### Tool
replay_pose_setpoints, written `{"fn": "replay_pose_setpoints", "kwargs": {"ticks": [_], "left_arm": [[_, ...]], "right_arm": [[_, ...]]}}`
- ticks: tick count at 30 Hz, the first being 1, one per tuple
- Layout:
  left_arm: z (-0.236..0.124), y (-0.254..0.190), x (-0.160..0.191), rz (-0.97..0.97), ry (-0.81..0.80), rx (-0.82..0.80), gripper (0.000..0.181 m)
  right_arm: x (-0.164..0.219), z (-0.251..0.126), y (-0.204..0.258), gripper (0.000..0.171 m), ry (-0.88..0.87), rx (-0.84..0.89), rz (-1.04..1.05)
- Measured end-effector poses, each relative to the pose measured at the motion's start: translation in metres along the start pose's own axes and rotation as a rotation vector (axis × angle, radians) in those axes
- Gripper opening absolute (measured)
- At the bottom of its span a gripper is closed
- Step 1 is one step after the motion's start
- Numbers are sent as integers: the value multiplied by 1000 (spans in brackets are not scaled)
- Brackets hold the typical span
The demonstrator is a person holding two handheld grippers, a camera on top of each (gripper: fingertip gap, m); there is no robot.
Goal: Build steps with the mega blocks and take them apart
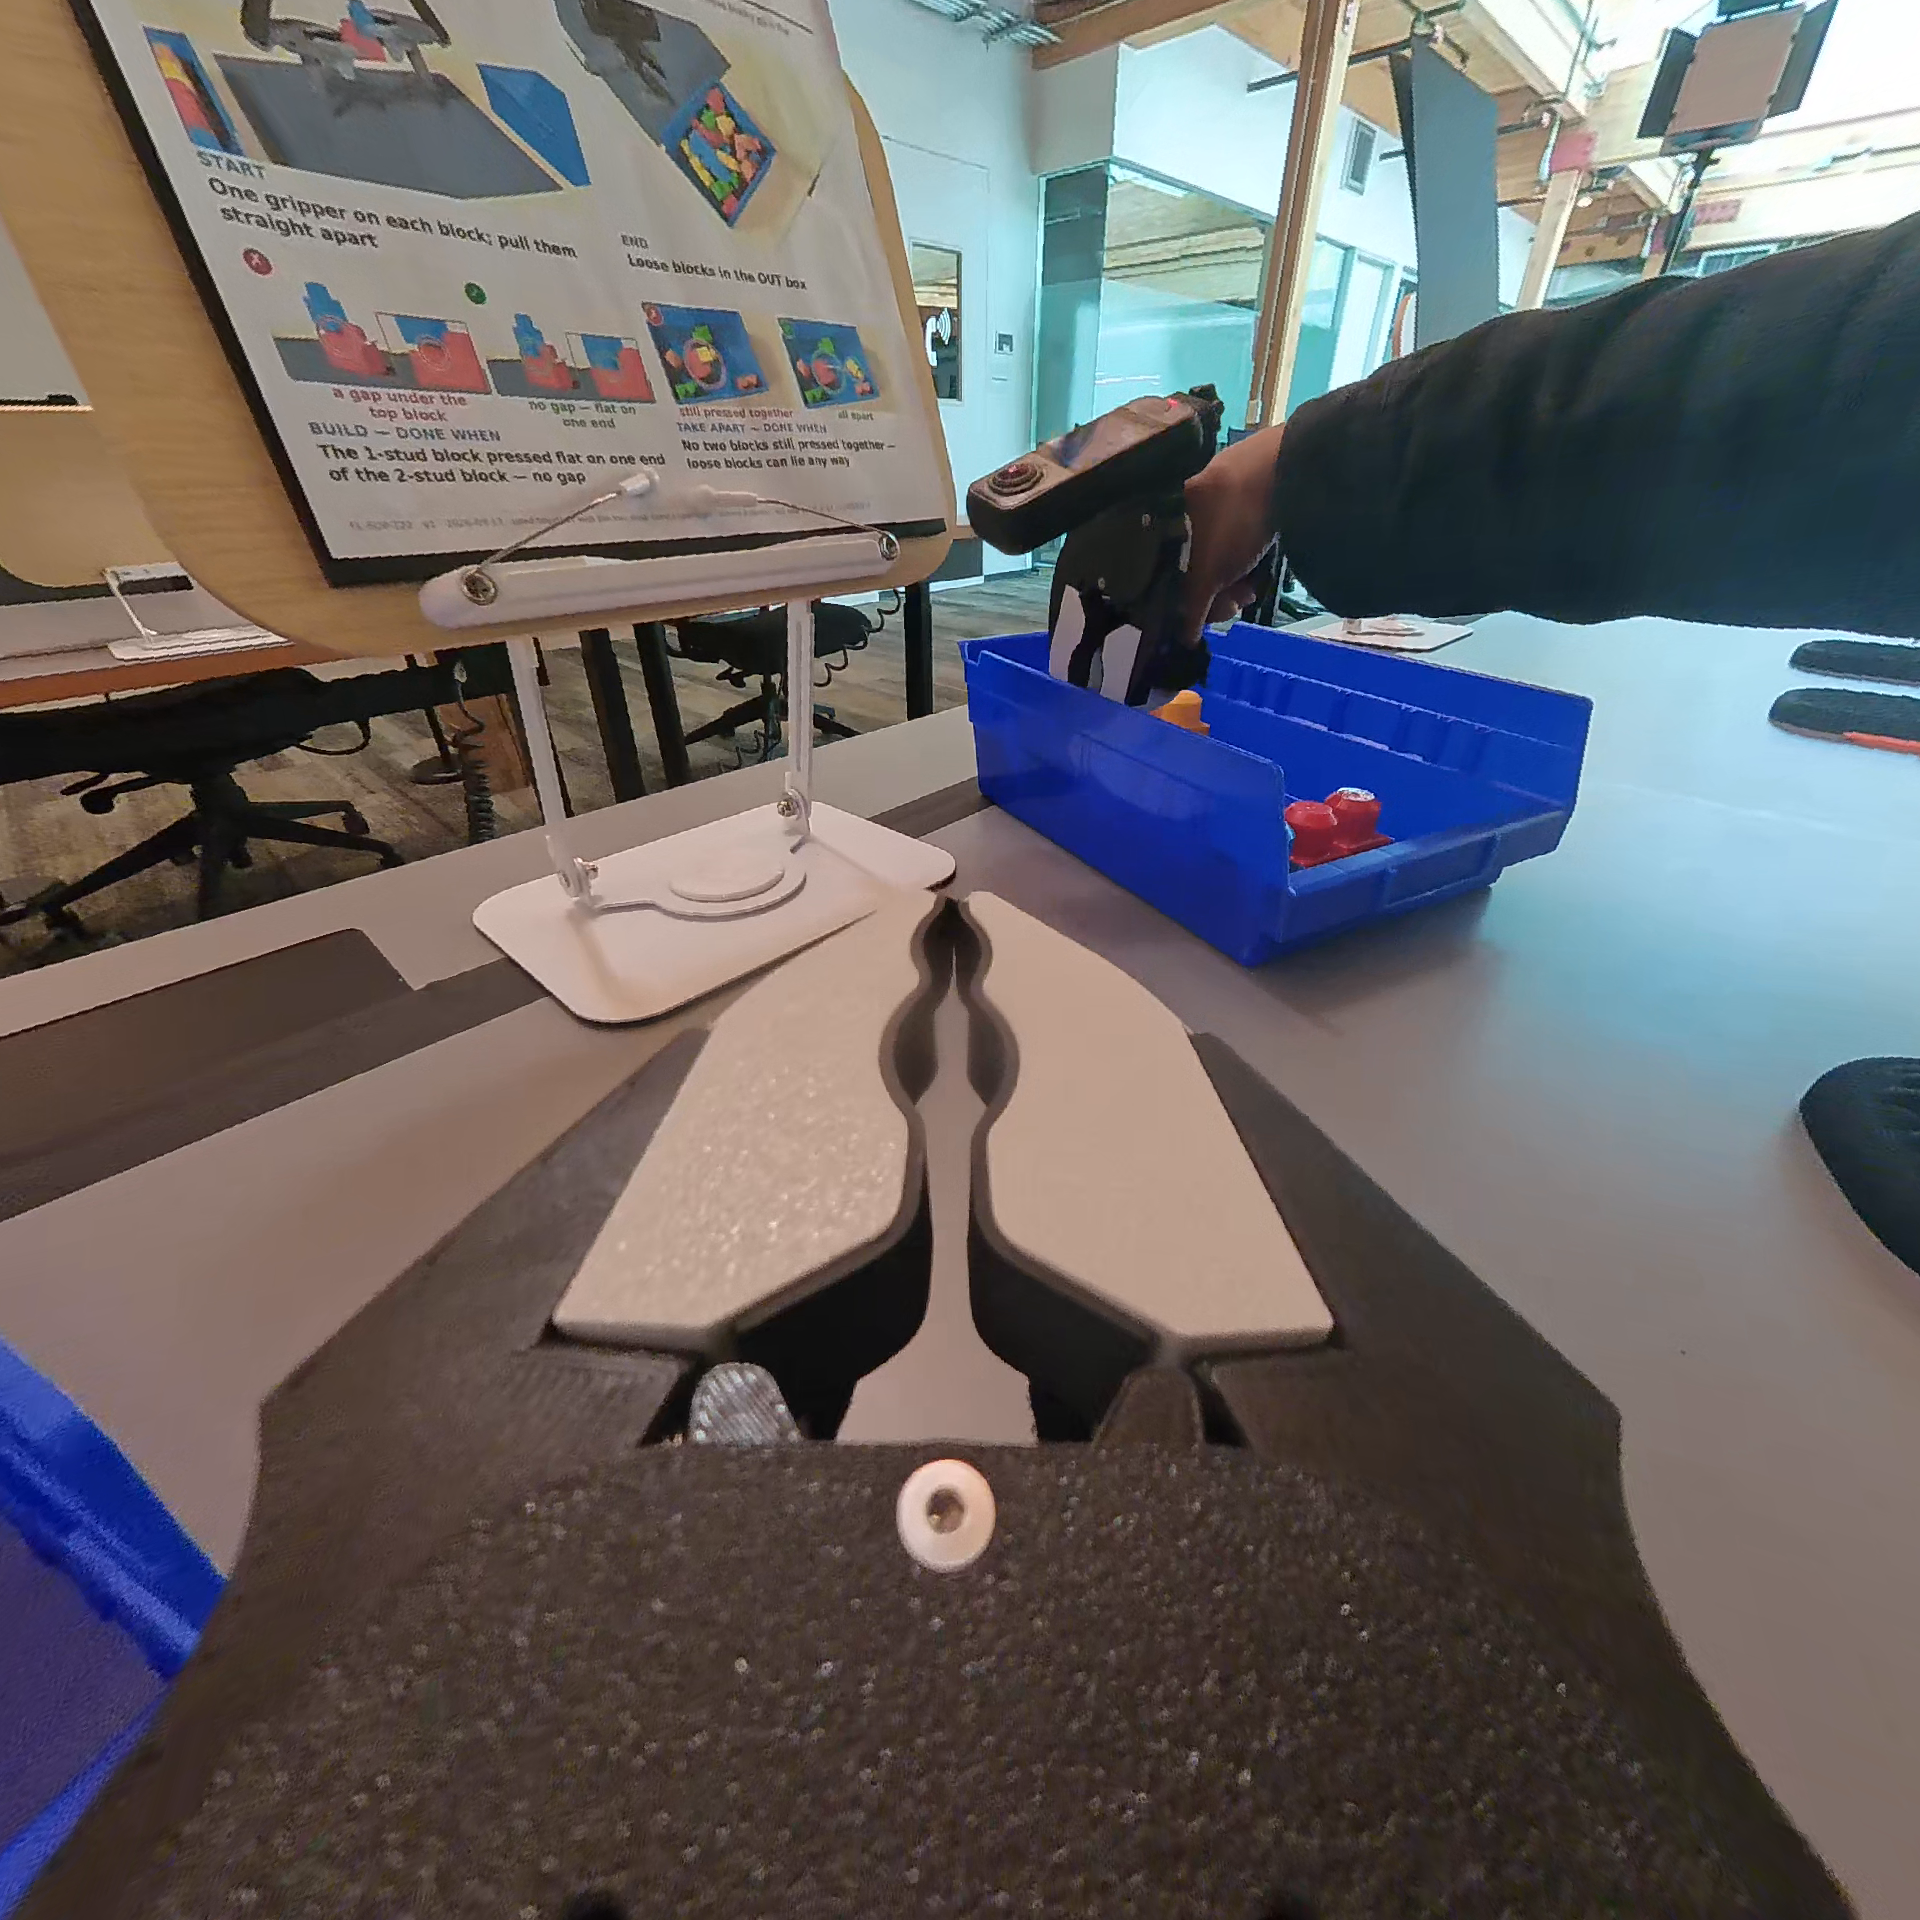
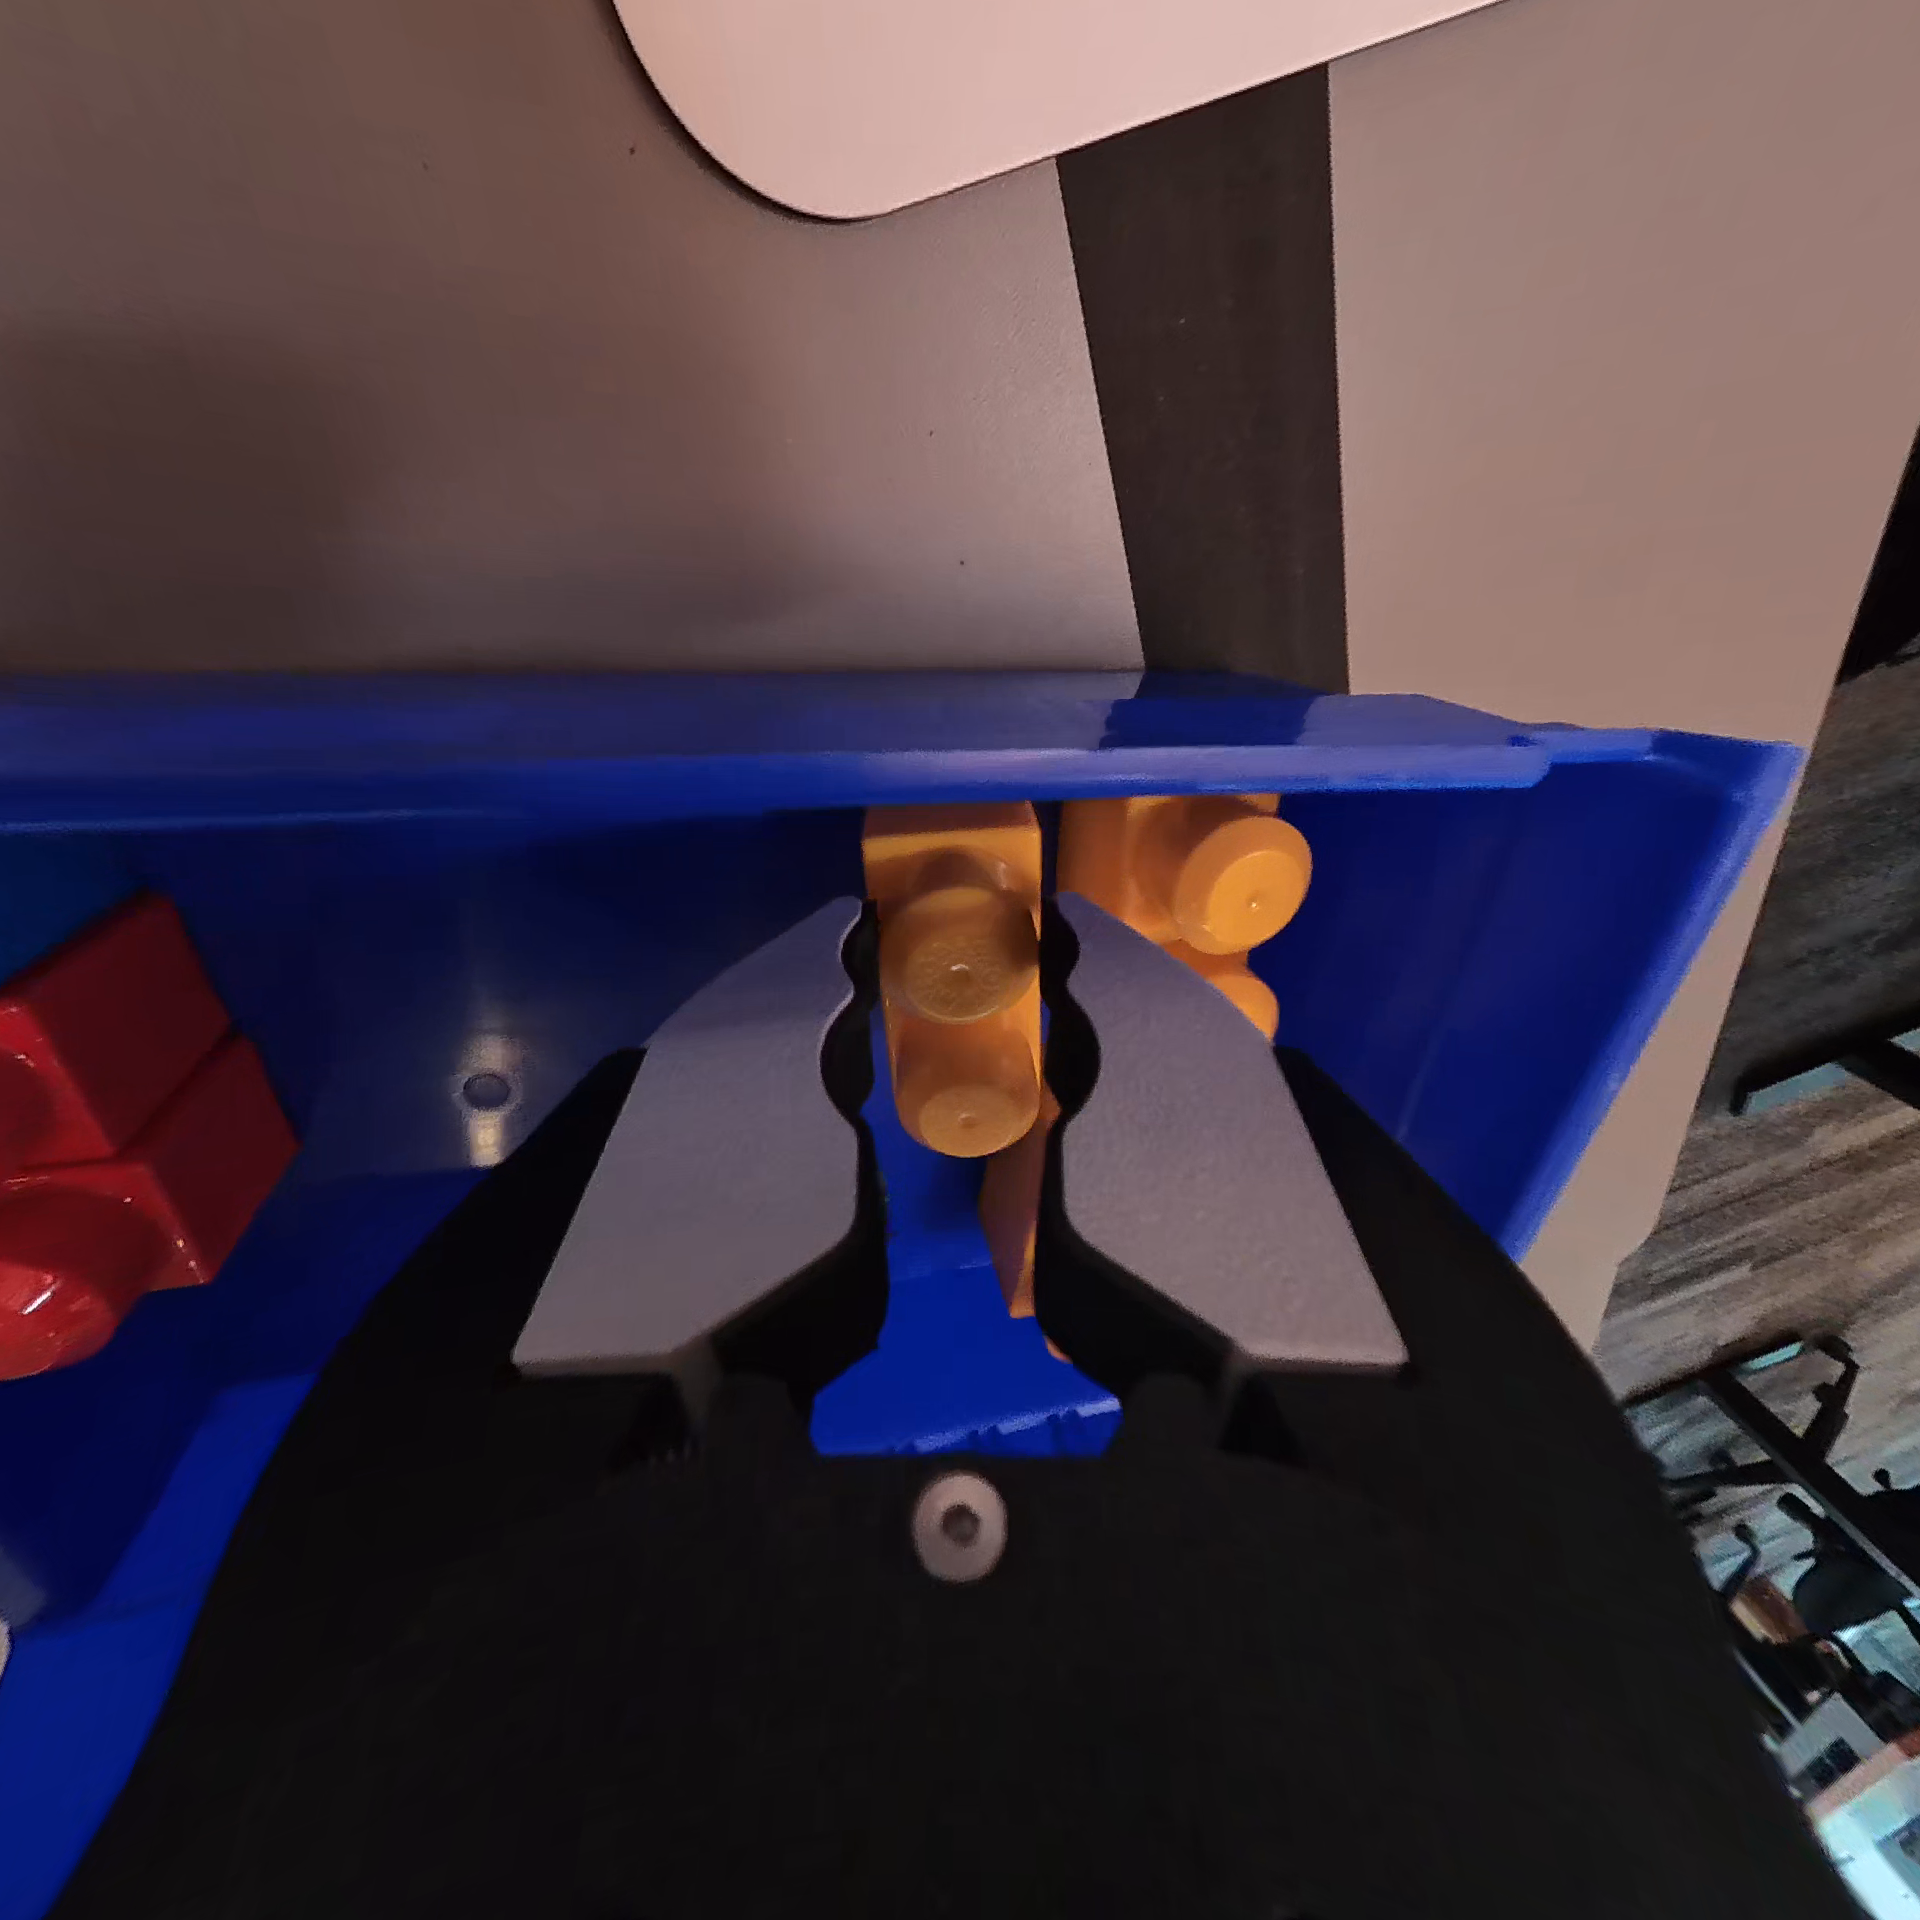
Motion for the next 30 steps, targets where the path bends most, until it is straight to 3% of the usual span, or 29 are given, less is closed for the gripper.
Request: {"fn": "replay_pose_setpoints", "kwargs": {"ticks": [1, 8, 14, 19, 23, 30], "left_arm": [[0, 0, 0, -1, 2, 1, 0], [0, 1, 1, 4, 6, -13, 0], [-4, 7, 1, 5, 4, -62, 0], [-8, 13, -2, 18, -6, -107, 0], [-12, 19, -3, 21, -12, -145, 0], [-22, 31, -7, 34, -7, -212, 0]], "right_arm": [[0, -2, -1, 33, -12, 6, 5], [-21, -57, -12, 41, -225, 83, 100], [-79, -159, -8, 40, -744, 216, 377], [-114, -217, 36, 36, -1102, 376, 588], [-138, -224, 91, 31, -1239, 381, 732], [-158, -180, 147, 9, -1238, 325, 850]]}}
Point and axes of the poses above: each gripper's, where its closed fingertips meet, z out along the fingers, x out of its underside, y = z × x across the jaws, the point moved 1 cm from there along -z, back along the fingers, and after that the axes turned 12 degrees about x, right-handed, at the moved point
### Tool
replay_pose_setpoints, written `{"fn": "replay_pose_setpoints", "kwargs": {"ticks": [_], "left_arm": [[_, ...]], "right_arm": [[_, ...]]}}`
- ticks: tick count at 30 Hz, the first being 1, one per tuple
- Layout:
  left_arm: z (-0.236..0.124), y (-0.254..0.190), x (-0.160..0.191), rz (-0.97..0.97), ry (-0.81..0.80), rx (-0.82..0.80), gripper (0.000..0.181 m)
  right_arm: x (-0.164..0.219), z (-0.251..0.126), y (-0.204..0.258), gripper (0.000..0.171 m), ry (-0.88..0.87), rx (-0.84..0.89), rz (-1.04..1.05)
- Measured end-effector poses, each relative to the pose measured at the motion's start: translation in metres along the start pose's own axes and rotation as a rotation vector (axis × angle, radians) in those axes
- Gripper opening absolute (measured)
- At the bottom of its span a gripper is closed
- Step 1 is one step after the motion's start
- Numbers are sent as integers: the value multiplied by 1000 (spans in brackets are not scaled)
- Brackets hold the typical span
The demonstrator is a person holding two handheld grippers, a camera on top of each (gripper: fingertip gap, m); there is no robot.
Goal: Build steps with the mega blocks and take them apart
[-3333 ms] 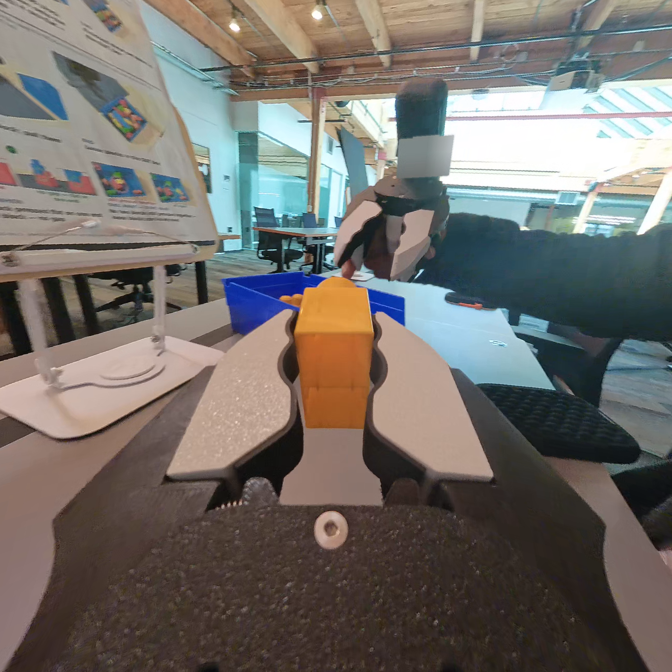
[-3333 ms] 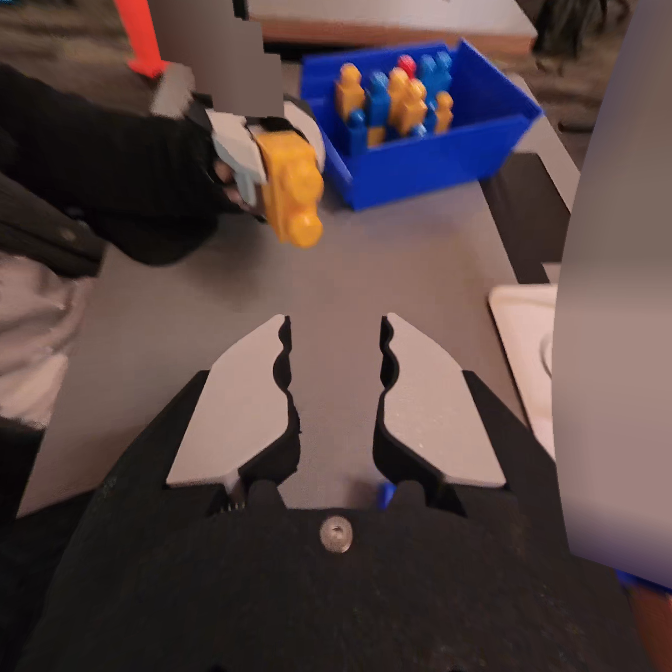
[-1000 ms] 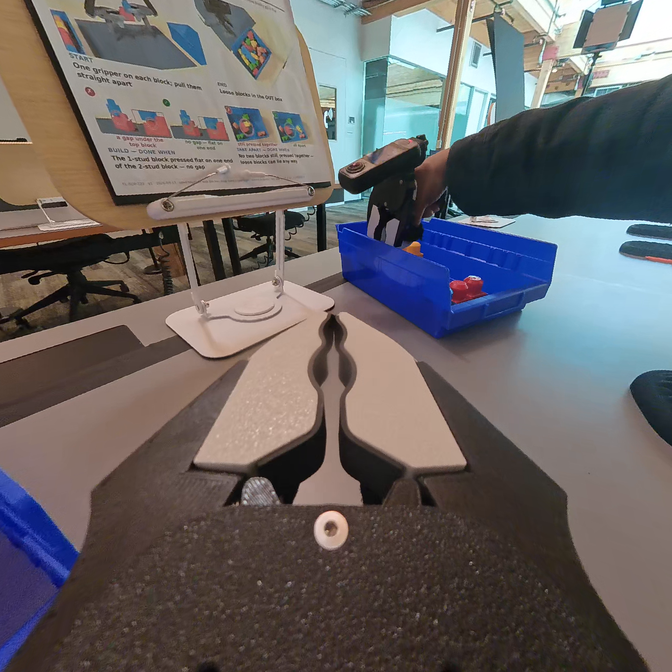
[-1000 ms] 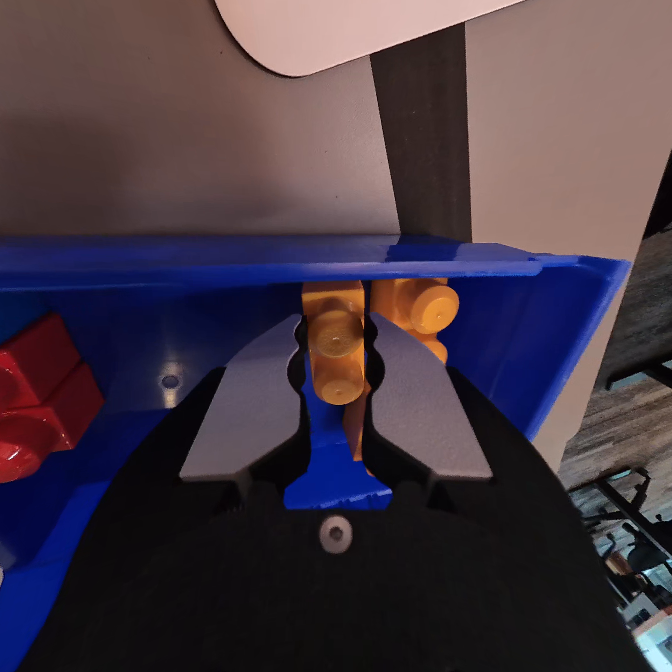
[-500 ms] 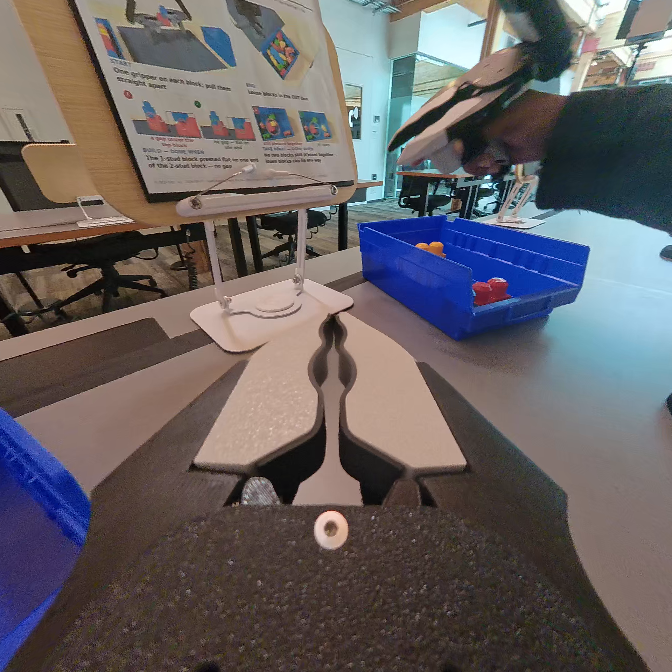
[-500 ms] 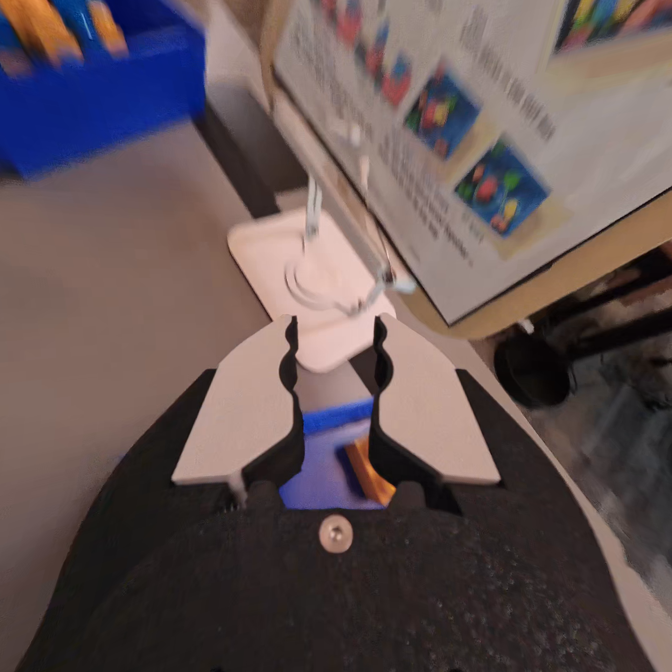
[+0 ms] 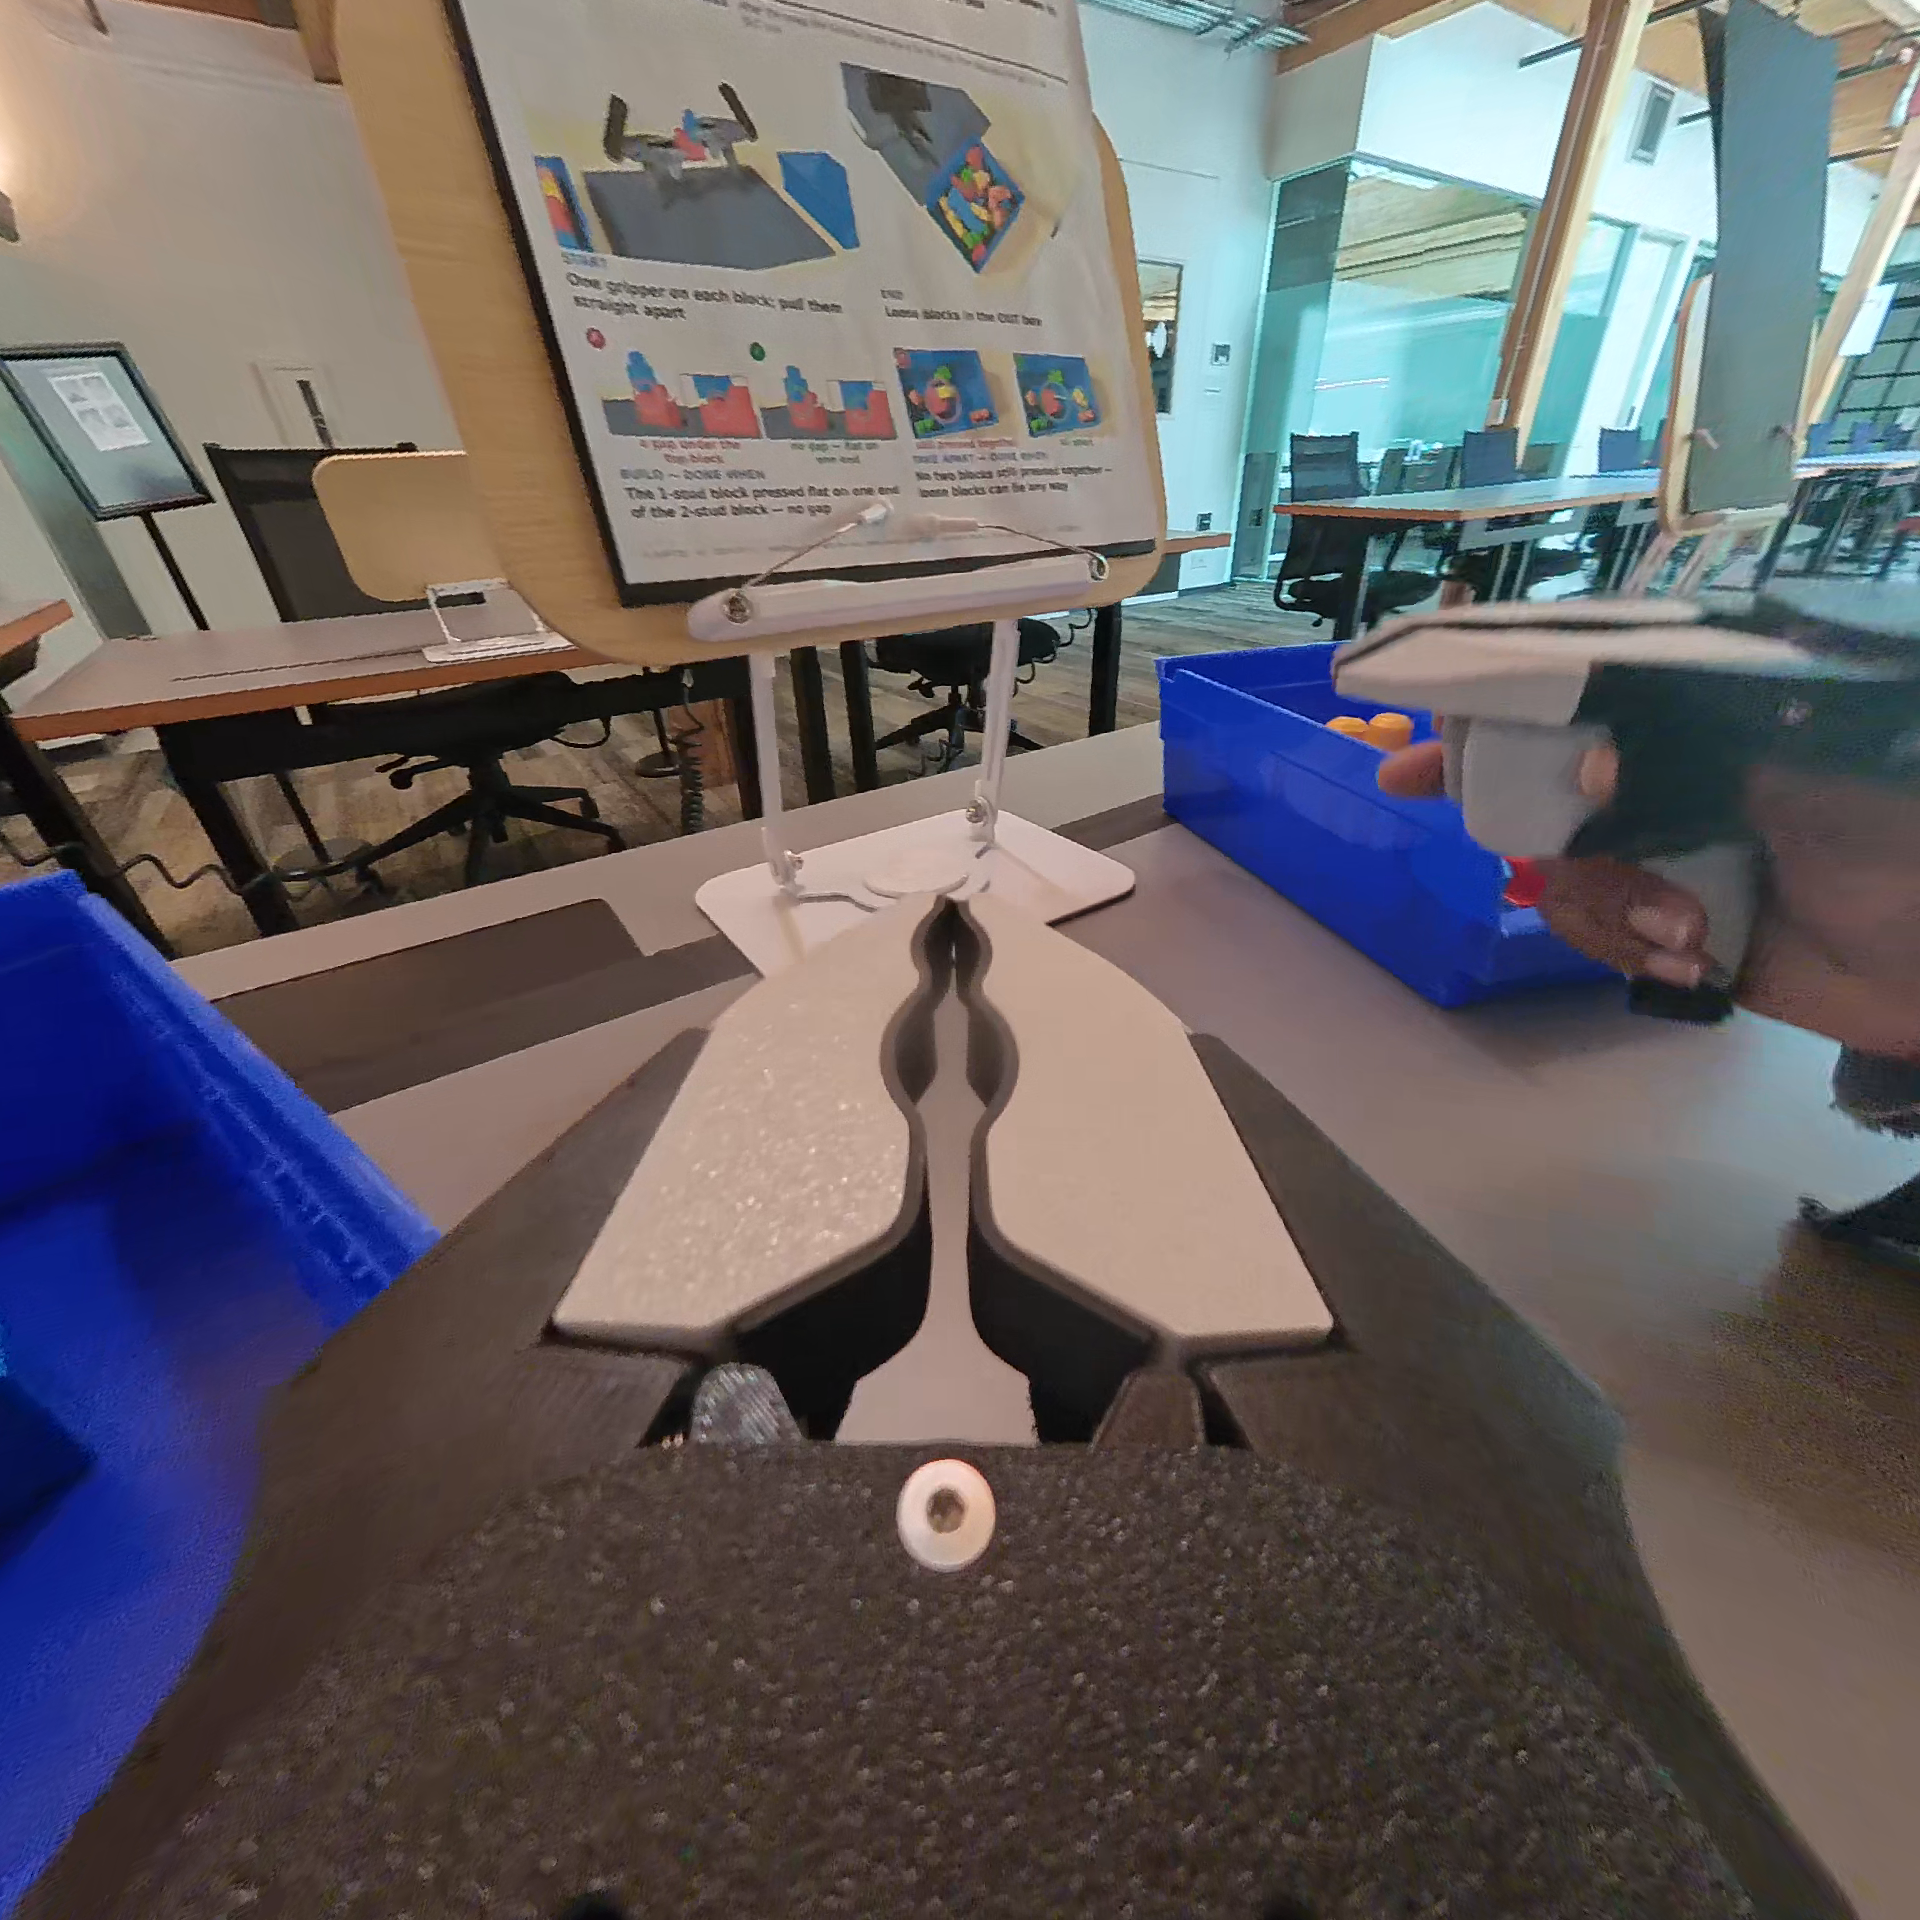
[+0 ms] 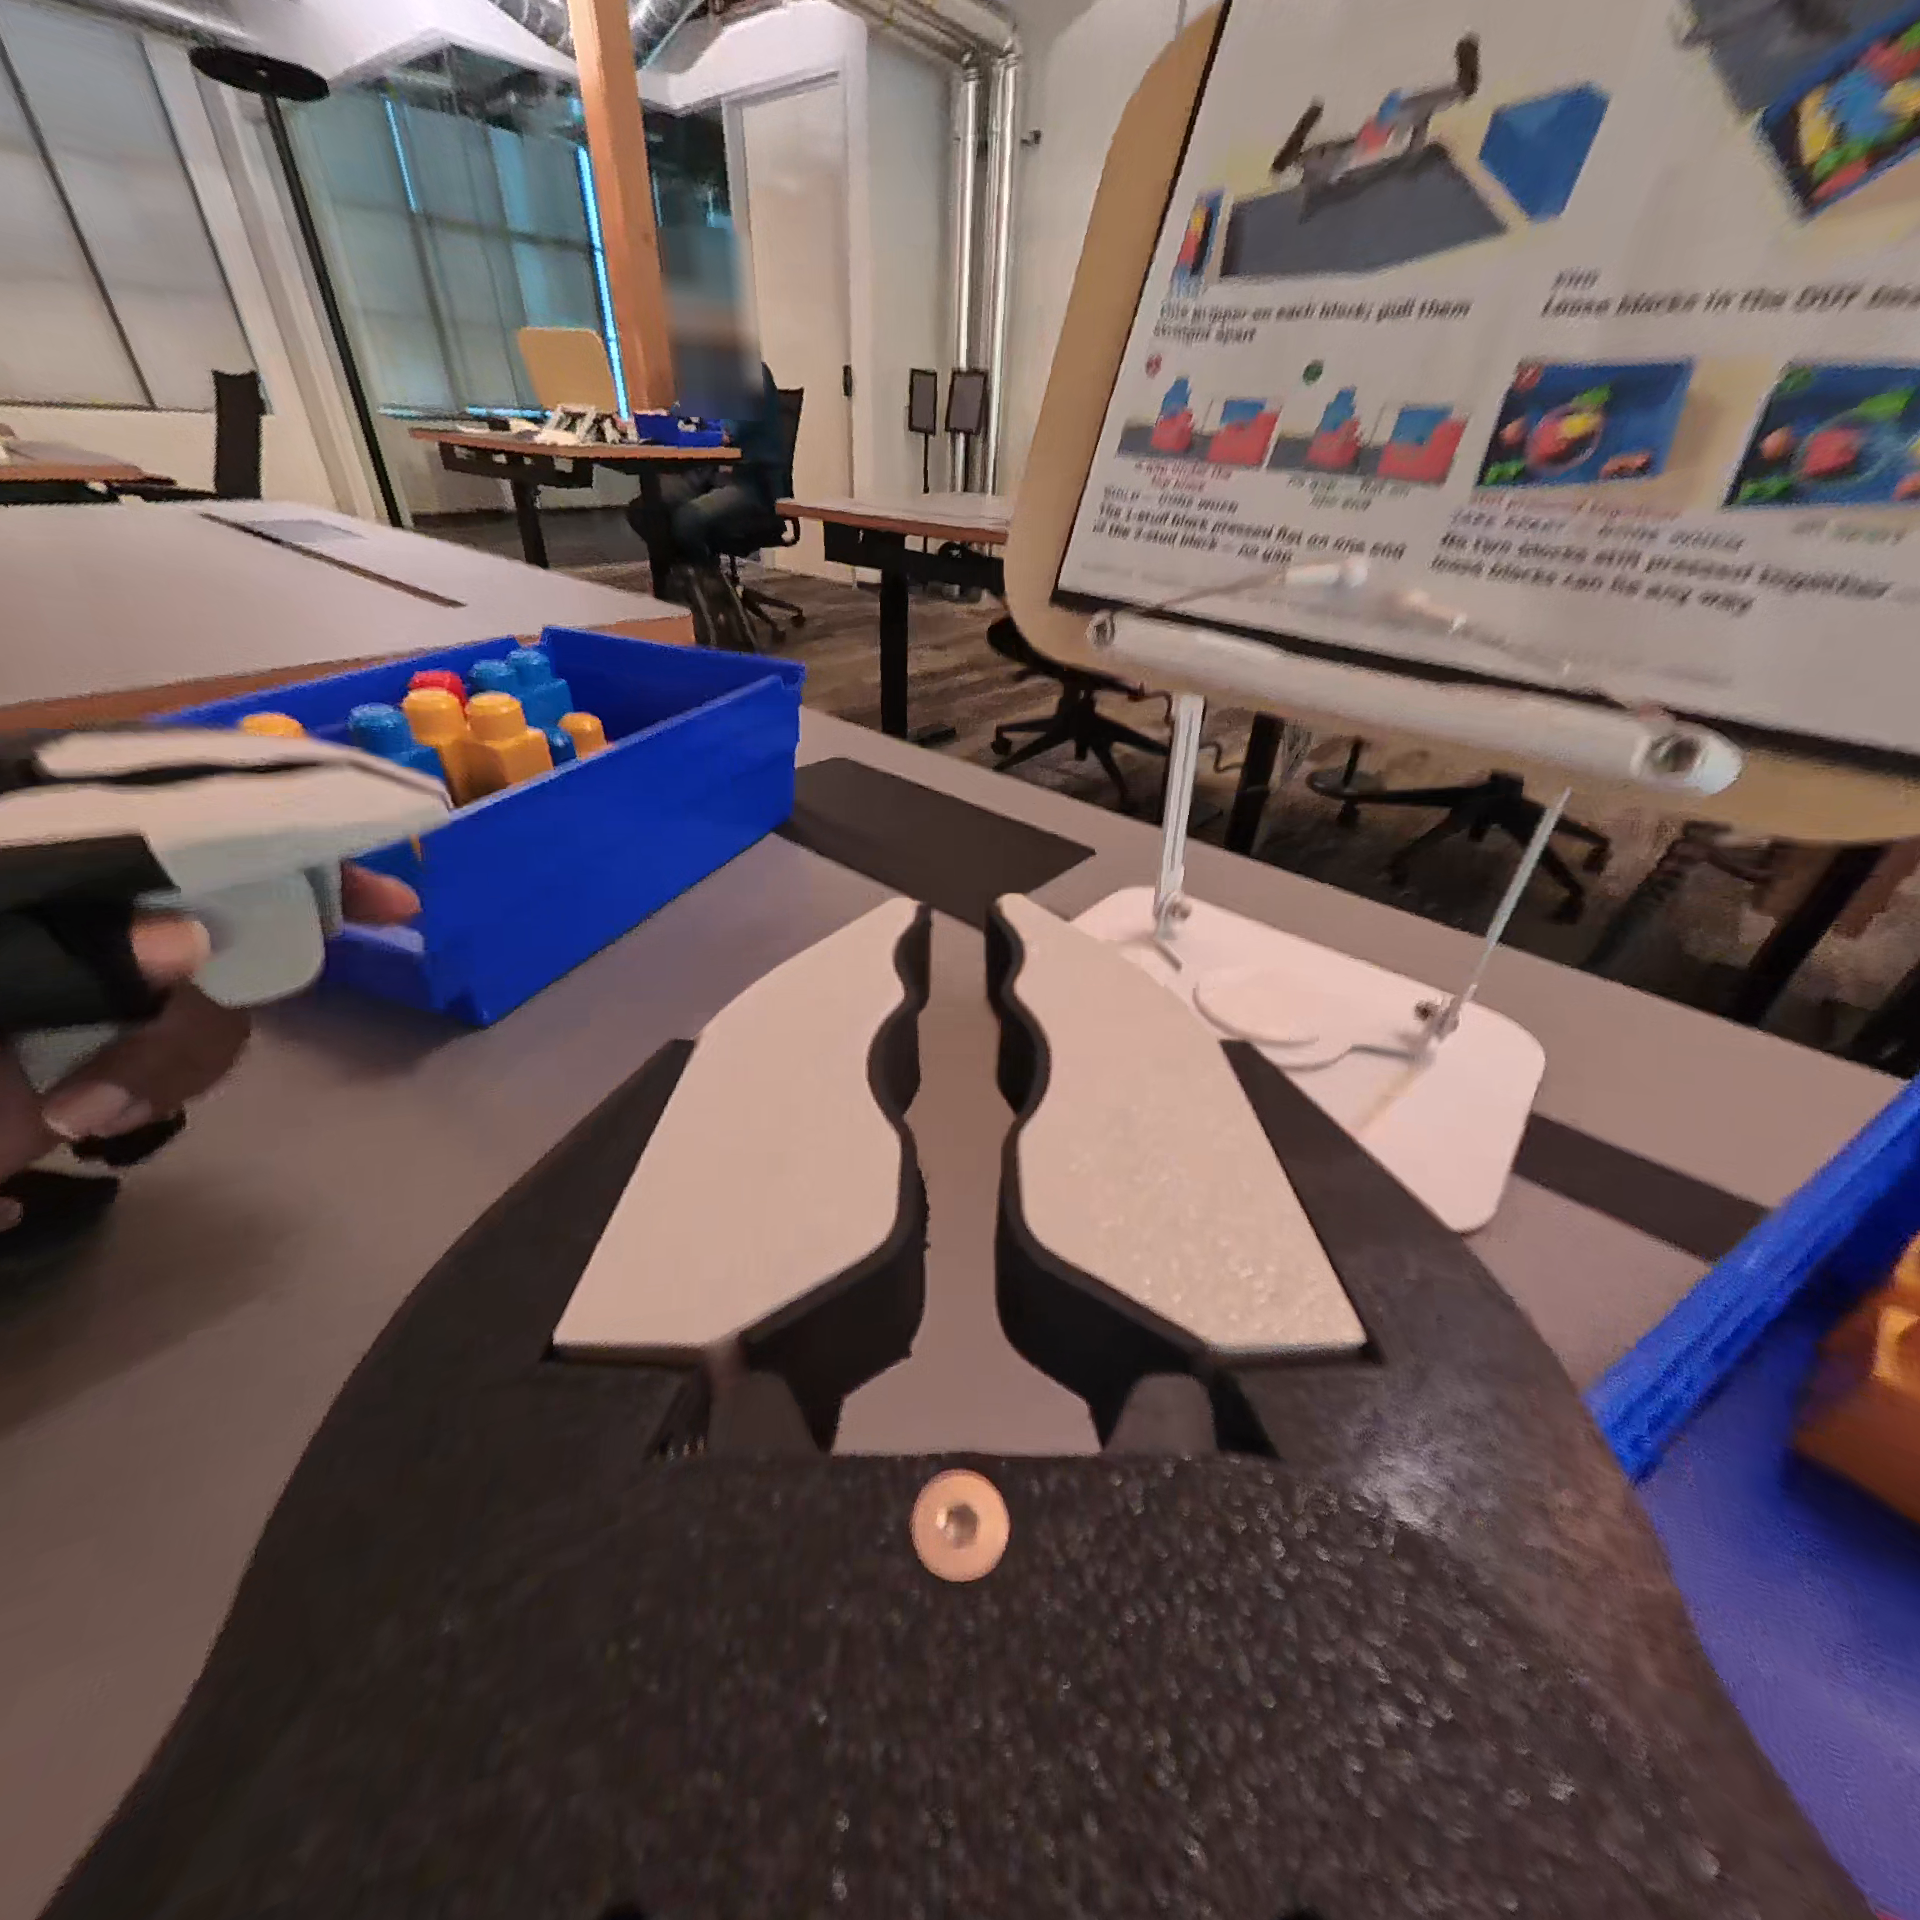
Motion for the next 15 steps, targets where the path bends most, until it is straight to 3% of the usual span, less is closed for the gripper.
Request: {"fn": "replay_pose_setpoints", "kwargs": {"ticks": [1, 7, 11, 15], "left_arm": [[-2, 3, -1, 3, 0, -12, 0], [-17, 29, -16, 38, 0, -122, 0], [-40, 60, -32, 28, 121, -173, 0], [-78, 98, -47, 5, 274, -198, 21]], "right_arm": [[7, 0, 1, 0, 7, -8, -8], [18, 0, -4, 0, 29, -23, 36], [19, 0, -5, 0, 30, -14, 20], [22, 1, -7, 0, 38, -11, 19]]}}
Point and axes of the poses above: each gripper's, where its closed fingertips meet, z out along the fingers, x out of its underside, y = z × x across the jaws, the point moved 1 cm from there along -z, back along the fingers, and after that the axes turned 12 degrees about x, right-handed, at the moved point
